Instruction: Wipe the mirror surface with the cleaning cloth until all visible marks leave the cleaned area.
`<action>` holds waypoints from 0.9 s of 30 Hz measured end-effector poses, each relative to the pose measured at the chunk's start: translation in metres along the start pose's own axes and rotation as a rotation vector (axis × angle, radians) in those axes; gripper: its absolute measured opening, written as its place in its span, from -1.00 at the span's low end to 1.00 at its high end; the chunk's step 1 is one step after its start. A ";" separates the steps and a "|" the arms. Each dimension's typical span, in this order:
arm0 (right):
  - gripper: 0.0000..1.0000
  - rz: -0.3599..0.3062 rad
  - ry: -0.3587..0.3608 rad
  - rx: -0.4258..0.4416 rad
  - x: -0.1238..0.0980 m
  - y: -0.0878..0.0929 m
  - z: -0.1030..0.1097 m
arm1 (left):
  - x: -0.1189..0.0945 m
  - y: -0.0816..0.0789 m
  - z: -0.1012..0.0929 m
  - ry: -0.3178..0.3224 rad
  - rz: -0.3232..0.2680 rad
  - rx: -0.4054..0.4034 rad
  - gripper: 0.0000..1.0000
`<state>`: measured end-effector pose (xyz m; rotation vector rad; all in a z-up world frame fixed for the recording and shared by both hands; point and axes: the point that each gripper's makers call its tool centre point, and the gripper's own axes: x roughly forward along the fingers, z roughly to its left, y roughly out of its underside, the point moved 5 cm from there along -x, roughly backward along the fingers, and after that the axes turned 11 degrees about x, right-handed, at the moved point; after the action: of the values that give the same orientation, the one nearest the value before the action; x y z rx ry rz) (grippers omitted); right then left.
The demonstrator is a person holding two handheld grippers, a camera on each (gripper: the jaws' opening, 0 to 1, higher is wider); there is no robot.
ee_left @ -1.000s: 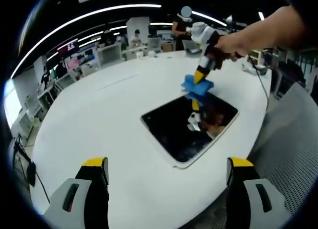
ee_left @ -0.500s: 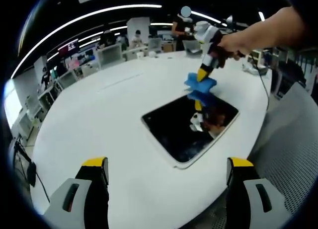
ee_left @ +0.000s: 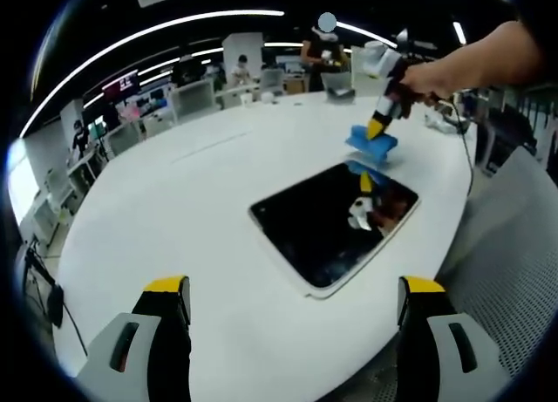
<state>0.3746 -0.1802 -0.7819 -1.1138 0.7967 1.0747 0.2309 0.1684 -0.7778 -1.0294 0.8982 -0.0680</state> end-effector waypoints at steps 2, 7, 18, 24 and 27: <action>-0.93 -0.003 0.004 0.005 -0.004 0.001 -0.007 | 0.000 0.000 0.000 0.000 -0.001 0.001 0.99; -0.93 -0.008 0.006 0.020 -0.013 0.005 -0.018 | 0.000 -0.001 0.000 -0.002 -0.003 -0.001 0.99; -0.92 0.011 -0.004 0.042 -0.011 0.017 -0.027 | 0.000 0.000 0.000 -0.005 0.003 0.010 0.99; -0.91 0.035 -0.002 0.036 0.000 0.031 -0.026 | 0.000 0.001 0.000 -0.007 0.007 0.008 0.99; -0.91 0.042 0.011 0.029 0.006 0.037 -0.030 | 0.000 0.001 0.000 -0.009 0.008 0.008 0.99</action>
<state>0.3416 -0.2043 -0.8065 -1.0836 0.8447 1.0899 0.2308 0.1690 -0.7784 -1.0179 0.8931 -0.0597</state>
